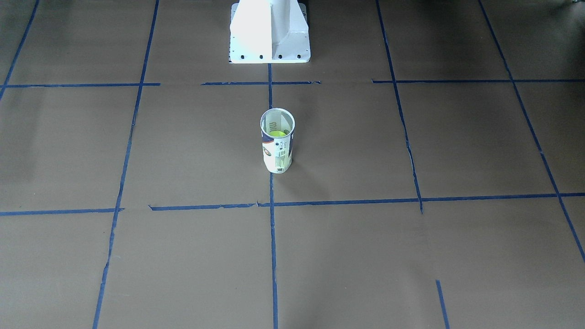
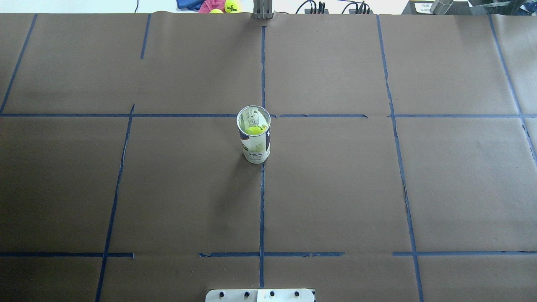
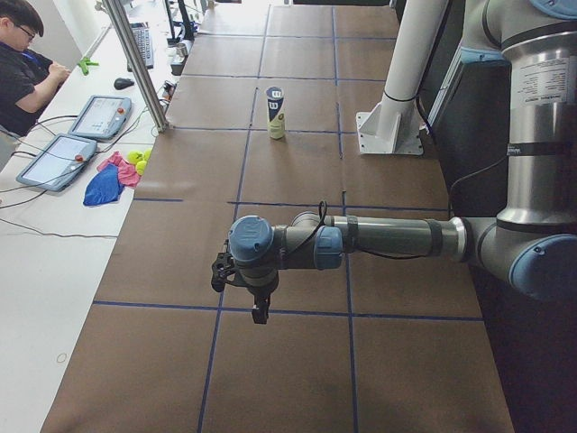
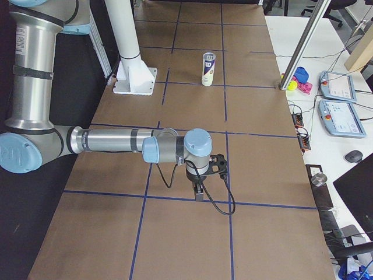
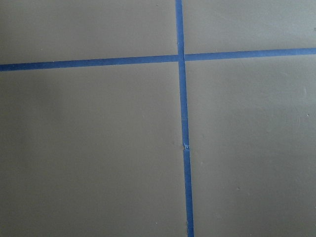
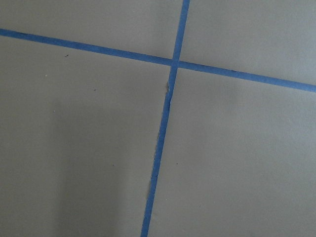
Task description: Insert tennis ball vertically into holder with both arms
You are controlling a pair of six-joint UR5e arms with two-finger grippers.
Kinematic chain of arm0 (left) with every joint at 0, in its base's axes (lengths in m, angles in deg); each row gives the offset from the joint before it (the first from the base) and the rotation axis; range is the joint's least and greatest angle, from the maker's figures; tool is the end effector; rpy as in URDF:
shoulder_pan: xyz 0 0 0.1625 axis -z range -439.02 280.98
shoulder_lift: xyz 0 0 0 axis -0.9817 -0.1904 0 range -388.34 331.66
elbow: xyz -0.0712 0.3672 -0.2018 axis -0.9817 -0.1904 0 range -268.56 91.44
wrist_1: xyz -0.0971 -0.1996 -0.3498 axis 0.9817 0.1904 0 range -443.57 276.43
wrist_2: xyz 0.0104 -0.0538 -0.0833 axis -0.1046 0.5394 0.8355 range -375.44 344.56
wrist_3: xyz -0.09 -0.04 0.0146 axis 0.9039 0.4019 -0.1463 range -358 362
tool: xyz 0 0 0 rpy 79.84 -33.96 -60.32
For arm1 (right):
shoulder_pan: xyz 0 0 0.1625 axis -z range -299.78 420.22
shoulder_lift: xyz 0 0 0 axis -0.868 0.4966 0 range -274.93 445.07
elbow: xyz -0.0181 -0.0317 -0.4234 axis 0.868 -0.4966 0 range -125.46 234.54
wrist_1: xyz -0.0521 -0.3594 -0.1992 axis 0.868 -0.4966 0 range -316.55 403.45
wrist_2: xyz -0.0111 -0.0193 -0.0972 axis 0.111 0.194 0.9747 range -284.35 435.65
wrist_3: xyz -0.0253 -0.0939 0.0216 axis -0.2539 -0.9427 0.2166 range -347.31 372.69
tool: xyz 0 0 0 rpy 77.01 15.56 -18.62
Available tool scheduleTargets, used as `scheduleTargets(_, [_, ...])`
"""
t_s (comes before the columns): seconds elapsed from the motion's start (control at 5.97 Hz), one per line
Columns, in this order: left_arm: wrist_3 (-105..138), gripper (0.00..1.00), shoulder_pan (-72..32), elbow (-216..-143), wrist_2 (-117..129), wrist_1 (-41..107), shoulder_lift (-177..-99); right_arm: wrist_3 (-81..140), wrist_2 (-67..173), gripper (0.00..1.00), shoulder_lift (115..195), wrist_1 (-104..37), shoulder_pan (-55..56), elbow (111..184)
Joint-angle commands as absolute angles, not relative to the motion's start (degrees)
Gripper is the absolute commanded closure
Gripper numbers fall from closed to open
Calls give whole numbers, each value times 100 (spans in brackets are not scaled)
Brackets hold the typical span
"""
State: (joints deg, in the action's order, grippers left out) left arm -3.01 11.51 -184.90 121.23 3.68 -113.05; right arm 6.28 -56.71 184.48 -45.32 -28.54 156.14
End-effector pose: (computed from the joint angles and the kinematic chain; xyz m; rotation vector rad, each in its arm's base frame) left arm -0.0651 -0.4499 0.6498 0.0114 0.8149 0.0618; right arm 0.0569 -0.4277 0.6343 0.0905 -0.7366 -0.1495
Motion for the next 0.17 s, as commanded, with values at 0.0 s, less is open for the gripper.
scheduleTargets(0.0, [-300, 0, 1151, -18497, 12123, 371, -11307, 628, -5671, 0, 18448, -4532, -2855, 15614])
